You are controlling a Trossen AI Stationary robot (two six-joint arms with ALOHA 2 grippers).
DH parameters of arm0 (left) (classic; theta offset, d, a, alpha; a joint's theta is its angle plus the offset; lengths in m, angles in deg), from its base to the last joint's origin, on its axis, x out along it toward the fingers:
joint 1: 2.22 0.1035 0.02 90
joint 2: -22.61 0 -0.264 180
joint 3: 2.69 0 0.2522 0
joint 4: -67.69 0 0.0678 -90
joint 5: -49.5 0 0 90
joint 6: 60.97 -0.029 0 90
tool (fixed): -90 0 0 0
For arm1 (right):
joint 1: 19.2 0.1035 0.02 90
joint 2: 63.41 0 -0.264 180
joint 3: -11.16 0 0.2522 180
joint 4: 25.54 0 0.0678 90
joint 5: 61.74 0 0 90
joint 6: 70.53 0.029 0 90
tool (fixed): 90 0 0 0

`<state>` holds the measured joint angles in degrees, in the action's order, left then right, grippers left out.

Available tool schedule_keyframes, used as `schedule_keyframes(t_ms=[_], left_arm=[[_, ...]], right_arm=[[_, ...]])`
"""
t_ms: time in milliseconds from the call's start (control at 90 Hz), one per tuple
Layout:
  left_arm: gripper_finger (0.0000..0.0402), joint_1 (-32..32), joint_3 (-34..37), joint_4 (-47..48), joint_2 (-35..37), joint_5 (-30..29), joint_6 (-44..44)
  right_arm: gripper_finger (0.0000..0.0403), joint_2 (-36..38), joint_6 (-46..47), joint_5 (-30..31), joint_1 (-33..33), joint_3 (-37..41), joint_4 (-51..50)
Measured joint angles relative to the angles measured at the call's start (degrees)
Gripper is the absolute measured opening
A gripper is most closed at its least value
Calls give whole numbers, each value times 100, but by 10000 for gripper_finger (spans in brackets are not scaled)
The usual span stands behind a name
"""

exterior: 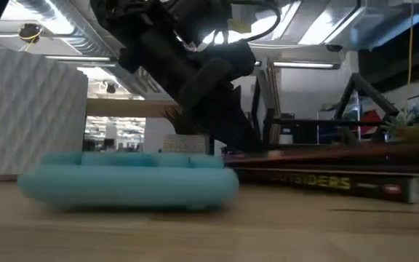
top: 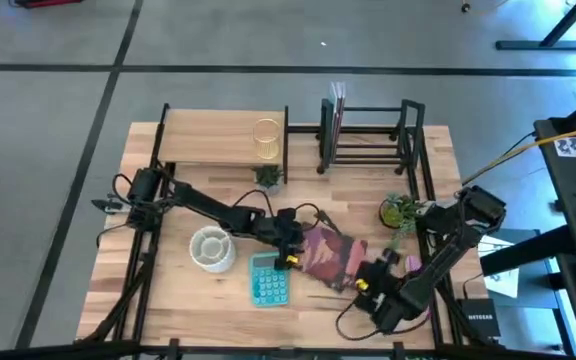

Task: Stock shelves
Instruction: Put the purple book on the book shelf

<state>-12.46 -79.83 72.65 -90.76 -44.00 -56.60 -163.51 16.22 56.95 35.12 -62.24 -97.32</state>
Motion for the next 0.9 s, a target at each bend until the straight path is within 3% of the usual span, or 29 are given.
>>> schedule_keyframes(t_ms=[222, 411, 522, 700, 900], left_arm=[[170, -245, 2, 0, -4, -417, 183], [170, -342, 4, -30, -11, -686, 402], [170, -356, 7, -85, -11, -701, 539], [170, -358, 7, -87, -11, -710, 605], [170, -358, 7, -76, -11, -720, 637]], right_arm=[[153, 58, -398, 204, 158, -518, 257], [154, 55, -2563, 1608, 115, -550, 2731], [154, -71, -4315, 1683, -50, -393, 3860], [154, -505, -6462, 1458, -412, -595, 4118], [172, -977, -7355, 1379, -849, -920, 3643]])
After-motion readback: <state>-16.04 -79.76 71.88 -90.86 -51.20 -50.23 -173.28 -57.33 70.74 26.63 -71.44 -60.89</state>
